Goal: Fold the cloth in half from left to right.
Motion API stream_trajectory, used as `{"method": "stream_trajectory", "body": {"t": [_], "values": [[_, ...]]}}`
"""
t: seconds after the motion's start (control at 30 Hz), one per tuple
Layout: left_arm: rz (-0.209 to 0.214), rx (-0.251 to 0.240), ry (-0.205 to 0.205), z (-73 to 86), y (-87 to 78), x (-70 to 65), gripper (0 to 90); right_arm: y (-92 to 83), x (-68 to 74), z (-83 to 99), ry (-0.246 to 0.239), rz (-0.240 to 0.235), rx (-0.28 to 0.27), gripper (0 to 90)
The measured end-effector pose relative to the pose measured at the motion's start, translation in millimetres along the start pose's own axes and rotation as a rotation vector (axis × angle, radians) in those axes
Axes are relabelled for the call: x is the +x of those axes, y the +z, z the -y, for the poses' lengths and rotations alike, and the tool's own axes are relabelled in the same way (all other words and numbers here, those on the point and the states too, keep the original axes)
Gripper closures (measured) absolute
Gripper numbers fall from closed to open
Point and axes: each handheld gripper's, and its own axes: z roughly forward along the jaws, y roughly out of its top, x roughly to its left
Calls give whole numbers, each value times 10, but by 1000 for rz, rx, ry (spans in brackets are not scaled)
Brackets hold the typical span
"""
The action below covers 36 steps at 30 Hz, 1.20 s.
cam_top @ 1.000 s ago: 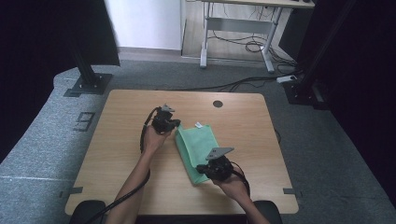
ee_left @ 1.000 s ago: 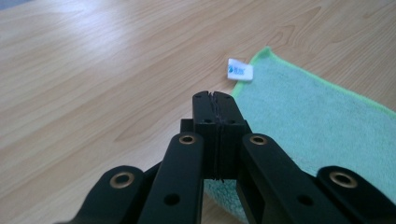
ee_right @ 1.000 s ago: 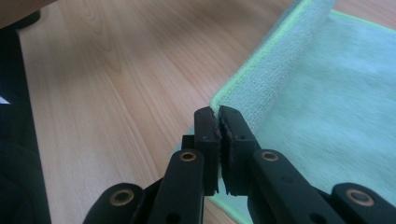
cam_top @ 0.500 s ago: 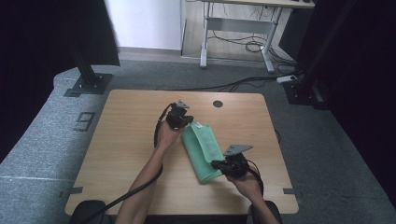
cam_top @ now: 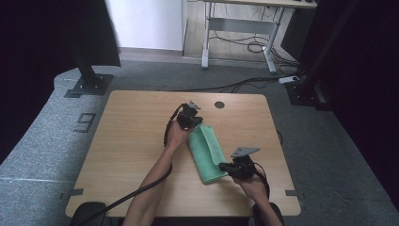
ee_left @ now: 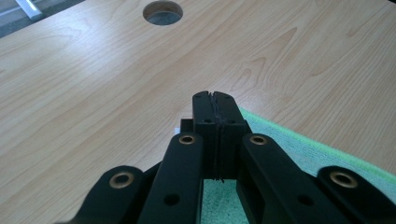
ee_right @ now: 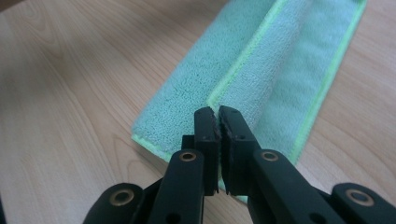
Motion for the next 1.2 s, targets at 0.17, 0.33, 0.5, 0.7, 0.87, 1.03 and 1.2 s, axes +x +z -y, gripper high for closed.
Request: {"method": "stream_trajectory", "body": {"t": [0.17, 0.33, 0.5, 0.7, 0.87, 1.03, 1.2], "values": [[2, 15, 4, -2, 114, -35, 887, 40, -39, 46, 8, 9, 22, 854], [-10, 43, 25, 16, 227, -71, 886, 79, -51, 82, 3, 15, 49, 853], [-17, 62, 34, 44, 295, -63, 884, 121, -77, 114, -1, 28, 72, 852], [-22, 82, 35, 75, 340, -53, 875, 187, -118, 160, 5, 42, 101, 850], [-24, 66, 22, 97, 306, -17, 726, 204, -135, 173, 8, 47, 102, 847], [-55, 24, -14, 116, 210, 31, 533, 211, -150, 186, 13, 42, 101, 840], [-114, -6, -22, 122, 83, 62, 371, 212, -152, 191, 14, 38, 100, 834]]}}
